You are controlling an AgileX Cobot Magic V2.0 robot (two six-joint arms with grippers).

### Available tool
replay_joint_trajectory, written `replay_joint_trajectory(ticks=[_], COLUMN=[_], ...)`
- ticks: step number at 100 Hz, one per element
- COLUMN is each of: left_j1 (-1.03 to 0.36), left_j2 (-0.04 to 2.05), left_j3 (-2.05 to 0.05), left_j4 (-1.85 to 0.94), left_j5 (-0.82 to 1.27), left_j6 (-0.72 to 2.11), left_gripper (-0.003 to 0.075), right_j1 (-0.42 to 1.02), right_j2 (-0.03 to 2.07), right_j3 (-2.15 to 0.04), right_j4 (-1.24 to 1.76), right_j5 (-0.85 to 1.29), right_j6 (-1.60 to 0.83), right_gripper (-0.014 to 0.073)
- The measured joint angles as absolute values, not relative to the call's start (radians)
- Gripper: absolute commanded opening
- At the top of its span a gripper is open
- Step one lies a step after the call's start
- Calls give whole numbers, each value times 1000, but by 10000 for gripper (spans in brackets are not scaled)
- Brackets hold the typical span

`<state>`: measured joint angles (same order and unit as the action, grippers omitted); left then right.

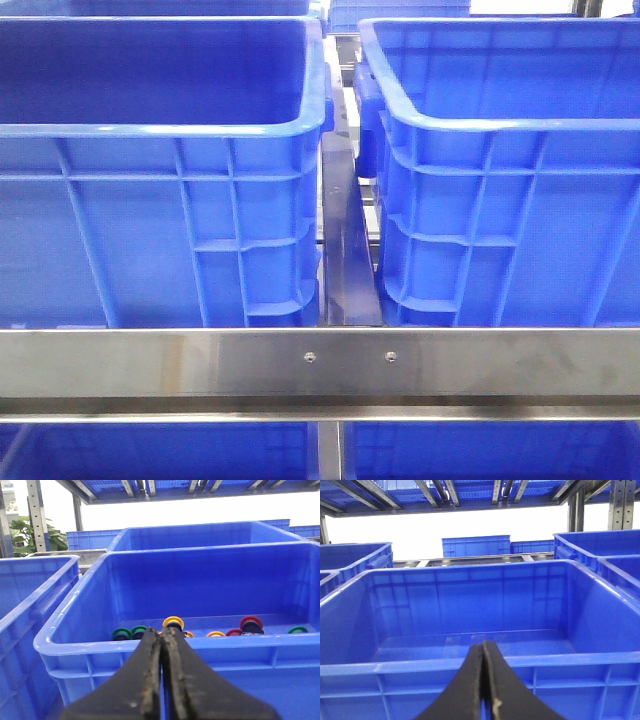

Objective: Pick red and yellow buttons and place in box
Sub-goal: 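Lower the left gripper over the crate of push buttons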

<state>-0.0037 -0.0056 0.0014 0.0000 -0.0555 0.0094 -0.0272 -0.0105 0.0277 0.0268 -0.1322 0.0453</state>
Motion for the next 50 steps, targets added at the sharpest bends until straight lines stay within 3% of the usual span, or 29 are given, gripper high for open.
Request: replay_joint_trajectory(ticks=[50], left_j1=[-4], left_j2=[-6], left_j3=[-3], left_j4=[0], left_j5=[-38], left_j6=[9], left_gripper=[-19], right_j1=[-27], right_j2=[-10], right_j3=[28], right_j4=[27], right_j5=[-132], right_j6=[45], right_gripper=[-68])
